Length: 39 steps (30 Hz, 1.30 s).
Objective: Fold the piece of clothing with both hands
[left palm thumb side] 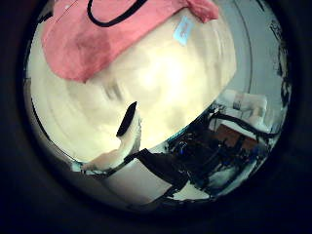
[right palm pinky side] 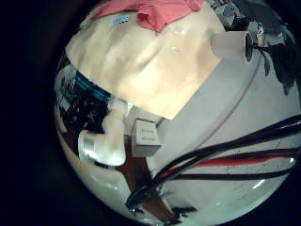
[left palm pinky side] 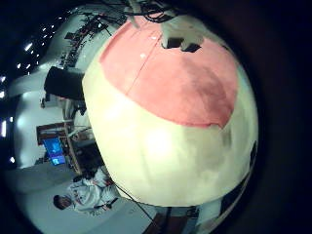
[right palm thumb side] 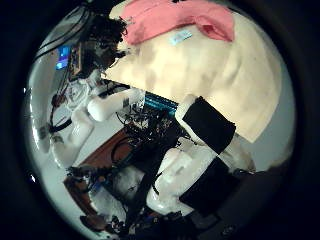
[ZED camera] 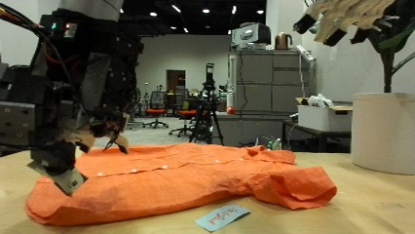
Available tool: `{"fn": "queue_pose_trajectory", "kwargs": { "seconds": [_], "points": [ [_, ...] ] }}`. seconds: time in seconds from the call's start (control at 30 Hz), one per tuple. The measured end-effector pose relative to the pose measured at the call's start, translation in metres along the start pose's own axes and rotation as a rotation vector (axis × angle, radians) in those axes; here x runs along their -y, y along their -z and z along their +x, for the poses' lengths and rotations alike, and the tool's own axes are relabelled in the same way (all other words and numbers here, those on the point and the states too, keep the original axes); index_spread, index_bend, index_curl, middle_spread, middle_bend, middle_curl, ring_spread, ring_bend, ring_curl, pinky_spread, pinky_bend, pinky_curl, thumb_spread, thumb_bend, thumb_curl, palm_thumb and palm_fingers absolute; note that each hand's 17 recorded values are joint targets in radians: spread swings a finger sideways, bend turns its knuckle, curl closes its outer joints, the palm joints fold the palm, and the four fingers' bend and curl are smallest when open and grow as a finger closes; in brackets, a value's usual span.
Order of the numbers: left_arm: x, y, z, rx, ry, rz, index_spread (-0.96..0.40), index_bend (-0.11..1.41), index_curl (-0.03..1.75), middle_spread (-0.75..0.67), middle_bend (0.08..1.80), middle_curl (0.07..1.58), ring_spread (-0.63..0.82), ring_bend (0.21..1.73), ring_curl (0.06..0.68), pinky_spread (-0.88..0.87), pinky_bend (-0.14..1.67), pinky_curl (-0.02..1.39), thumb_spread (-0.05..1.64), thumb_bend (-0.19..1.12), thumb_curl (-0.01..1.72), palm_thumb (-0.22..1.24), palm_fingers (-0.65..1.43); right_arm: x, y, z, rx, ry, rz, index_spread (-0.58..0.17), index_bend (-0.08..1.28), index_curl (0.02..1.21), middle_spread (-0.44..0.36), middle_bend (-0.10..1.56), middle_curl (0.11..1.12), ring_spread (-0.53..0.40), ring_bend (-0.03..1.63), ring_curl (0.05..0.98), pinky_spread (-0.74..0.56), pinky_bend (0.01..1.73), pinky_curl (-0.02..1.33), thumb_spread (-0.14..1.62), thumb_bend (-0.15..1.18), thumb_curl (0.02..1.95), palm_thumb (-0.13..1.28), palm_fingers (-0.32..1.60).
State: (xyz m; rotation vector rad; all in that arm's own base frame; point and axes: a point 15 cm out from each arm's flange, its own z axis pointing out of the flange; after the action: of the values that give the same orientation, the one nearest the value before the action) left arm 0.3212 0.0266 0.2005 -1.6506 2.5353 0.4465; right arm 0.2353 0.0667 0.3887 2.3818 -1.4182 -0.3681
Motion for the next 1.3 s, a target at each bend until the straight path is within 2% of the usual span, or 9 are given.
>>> {"fn": "queue_pose_trajectory", "kwargs": {
  "seconds": [0.07, 0.13, 0.27, 0.5, 0.77, 0.9, 1.0, 1.13, 1.3],
  "points": [
    [-0.001, -0.002, -0.004, 0.007, -0.005, -0.015, 0.03, 0.19, 0.29, 0.02, 0.19, 0.34, 0.35, 0.57, 0.208, 0.26, 0.39, 0.32, 0.98, -0.03, 0.3, 0.45, 0.03, 0.0, -0.003, 0.001, 0.004, -0.005, -0.009, -0.33, 0.18, 0.32, 0.009, 0.32, 0.39, 0.09, 0.44, 0.224, 0.35, 0.2, 0.26, 1.39, -0.01, 0.23, 0.62, 0.41],
    [-0.003, -0.005, -0.004, 0.007, -0.021, -0.034, 0.03, 0.15, 0.29, -0.04, 0.25, 0.34, 0.36, 0.61, 0.213, 0.25, 0.35, 0.3, 0.98, -0.03, 0.3, 0.45, 0.12, 0.0, -0.004, 0.002, 0.004, -0.007, -0.014, -0.33, 0.18, 0.32, 0.01, 0.32, 0.39, 0.09, 0.44, 0.223, 0.35, 0.2, 0.26, 1.39, -0.01, 0.23, 0.63, 0.41],
    [-0.008, -0.018, -0.001, -0.005, -0.039, -0.073, 0.03, 0.16, 0.29, 0.0, 0.29, 0.36, 0.4, 0.59, 0.208, 0.22, 0.33, 0.3, 0.97, -0.03, 0.3, 0.46, 0.13, 0.0, -0.006, 0.004, -0.001, -0.01, -0.02, -0.327, 0.18, 0.33, 0.012, 0.32, 0.39, 0.092, 0.44, 0.22, 0.35, 0.19, 0.26, 1.39, -0.01, 0.23, 0.64, 0.41],
    [-0.003, -0.039, 0.002, -0.032, -0.057, -0.134, 0.04, 0.16, 0.28, 0.02, 0.28, 0.36, 0.31, 0.55, 0.202, 0.21, 0.34, 0.31, 0.97, -0.03, 0.3, 0.46, 0.11, 0.001, -0.007, 0.004, 0.0, -0.014, -0.027, -0.324, 0.18, 0.33, 0.013, 0.31, 0.39, 0.102, 0.43, 0.219, 0.35, 0.19, 0.25, 1.39, -0.01, 0.23, 0.64, 0.4],
    [0.003, -0.05, 0.003, -0.039, -0.051, -0.165, 0.04, 0.16, 0.28, 0.0, 0.33, 0.37, 0.23, 0.53, 0.195, 0.18, 0.31, 0.3, 0.98, -0.03, 0.3, 0.46, 0.19, -0.004, -0.006, 0.003, -0.001, -0.017, -0.03, -0.323, 0.18, 0.34, 0.017, 0.31, 0.39, 0.107, 0.42, 0.217, 0.35, 0.19, 0.25, 1.4, -0.01, 0.23, 0.65, 0.41],
    [0.003, -0.052, 0.003, -0.04, -0.049, -0.182, -0.02, 0.15, 0.28, -0.14, 0.45, 0.4, 0.07, 0.55, 0.188, 0.02, 0.37, 0.3, 0.98, -0.03, 0.31, 0.47, 0.44, -0.005, -0.006, 0.003, -0.003, -0.017, -0.031, -0.323, 0.18, 0.34, 0.022, 0.31, 0.39, 0.108, 0.42, 0.217, 0.35, 0.19, 0.25, 1.4, -0.01, 0.23, 0.65, 0.4],
    [0.001, -0.053, 0.002, -0.043, -0.057, -0.205, -0.12, 0.16, 0.28, -0.28, 0.54, 0.43, -0.12, 0.61, 0.198, -0.21, 0.5, 0.32, 0.99, 0.0, 0.32, 0.55, 0.69, -0.005, -0.006, 0.003, -0.002, -0.018, -0.03, -0.323, 0.18, 0.34, 0.023, 0.31, 0.38, 0.108, 0.42, 0.217, 0.35, 0.19, 0.25, 1.4, -0.01, 0.23, 0.65, 0.4],
    [-0.002, -0.055, 0.0, -0.038, -0.075, -0.243, -0.21, 0.16, 0.28, -0.39, 0.58, 0.47, -0.3, 0.68, 0.234, -0.46, 0.69, 0.37, 0.99, 0.03, 0.37, 0.69, 0.84, -0.005, -0.006, 0.002, -0.002, -0.016, -0.029, -0.323, 0.18, 0.34, 0.024, 0.31, 0.38, 0.108, 0.42, 0.217, 0.35, 0.19, 0.25, 1.4, -0.01, 0.23, 0.65, 0.4],
    [-0.009, -0.055, 0.0, -0.039, -0.091, -0.313, -0.31, 0.18, 0.29, -0.49, 0.62, 0.49, -0.44, 0.69, 0.243, -0.63, 0.78, 0.39, 0.97, 0.01, 0.43, 0.79, 0.92, -0.006, -0.006, 0.002, -0.002, -0.015, -0.027, -0.32, 0.18, 0.34, 0.024, 0.31, 0.39, 0.108, 0.42, 0.217, 0.35, 0.19, 0.25, 1.4, -0.01, 0.23, 0.65, 0.4]
  ]
}}
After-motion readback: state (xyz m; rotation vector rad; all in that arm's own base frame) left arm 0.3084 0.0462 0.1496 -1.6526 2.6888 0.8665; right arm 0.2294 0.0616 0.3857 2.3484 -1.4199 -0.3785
